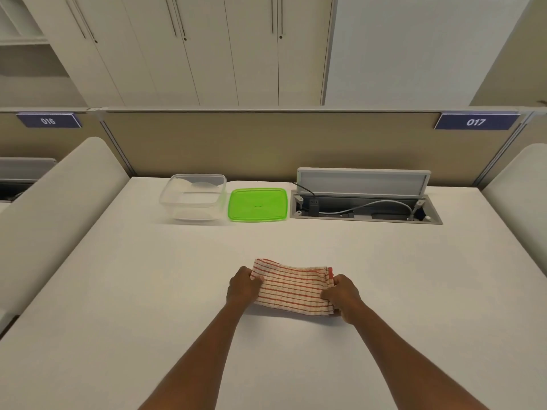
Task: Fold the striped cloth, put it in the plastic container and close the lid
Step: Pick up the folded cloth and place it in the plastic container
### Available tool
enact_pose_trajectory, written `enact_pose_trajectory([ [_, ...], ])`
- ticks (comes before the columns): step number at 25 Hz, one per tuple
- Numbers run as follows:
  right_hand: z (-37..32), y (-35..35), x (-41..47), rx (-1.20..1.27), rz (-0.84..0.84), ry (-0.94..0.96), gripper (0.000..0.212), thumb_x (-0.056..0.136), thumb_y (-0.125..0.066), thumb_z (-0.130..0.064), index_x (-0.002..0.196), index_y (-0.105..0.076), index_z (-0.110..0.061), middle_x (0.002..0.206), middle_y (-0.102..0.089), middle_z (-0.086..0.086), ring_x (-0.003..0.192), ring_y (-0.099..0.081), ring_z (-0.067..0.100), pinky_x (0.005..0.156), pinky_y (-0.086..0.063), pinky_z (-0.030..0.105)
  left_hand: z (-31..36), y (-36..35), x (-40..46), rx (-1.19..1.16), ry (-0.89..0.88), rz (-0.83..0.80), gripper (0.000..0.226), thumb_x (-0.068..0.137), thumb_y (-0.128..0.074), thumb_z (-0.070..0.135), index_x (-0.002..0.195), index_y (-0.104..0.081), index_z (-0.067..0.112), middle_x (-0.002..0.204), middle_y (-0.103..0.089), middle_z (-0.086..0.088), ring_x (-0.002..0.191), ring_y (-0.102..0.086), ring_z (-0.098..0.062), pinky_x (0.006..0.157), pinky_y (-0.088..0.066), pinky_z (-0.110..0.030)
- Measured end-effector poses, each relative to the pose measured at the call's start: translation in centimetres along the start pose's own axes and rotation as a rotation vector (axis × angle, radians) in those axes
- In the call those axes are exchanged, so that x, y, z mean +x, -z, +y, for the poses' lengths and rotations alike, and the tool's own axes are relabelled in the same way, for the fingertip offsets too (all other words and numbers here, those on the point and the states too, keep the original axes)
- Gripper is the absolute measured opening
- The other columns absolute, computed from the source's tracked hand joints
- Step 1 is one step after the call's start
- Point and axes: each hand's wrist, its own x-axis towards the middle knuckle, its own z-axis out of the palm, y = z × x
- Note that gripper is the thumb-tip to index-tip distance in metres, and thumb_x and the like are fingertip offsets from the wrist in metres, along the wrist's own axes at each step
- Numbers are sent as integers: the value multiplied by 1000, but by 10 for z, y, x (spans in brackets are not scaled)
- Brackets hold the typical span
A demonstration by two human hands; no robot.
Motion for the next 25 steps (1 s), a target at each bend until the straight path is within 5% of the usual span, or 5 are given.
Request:
enact_pose_trajectory([
  [4,-20,-25,0,-56,18,69,30,79,-67,0,105,-58,-12,105,-68,7,98,-64,25,80,-58,41,-17,24,15,-26,-8,24,27,96,-54,31,114,-54,11,113,-66,-6,98,-64,-22,85,-55,-35],
  [9,-58,-55,-3,-61,17,134,30,77,-71,-3,102,-58,-13,102,-69,6,92,-65,22,62,-51,27,-39,65,37,-57,-19,90,24,93,-60,29,107,-55,11,110,-67,-7,100,-63,-26,84,-51,-36],
  [20,-170,-127,5,-78,40,295,29,68,-78,-7,91,-62,-15,92,-72,7,76,-64,19,52,-42,22,-54,177,105,-140,-105,203,24,92,-62,25,108,-56,9,110,-68,-12,101,-62,-31,84,-50,-38],
  [25,-247,-148,15,-34,83,411,28,67,-76,-3,89,-62,-12,91,-72,11,80,-65,27,66,-52,32,-38,234,144,-152,-161,280,25,94,-60,25,111,-54,8,113,-67,-13,101,-62,-32,80,-48,-35],
])
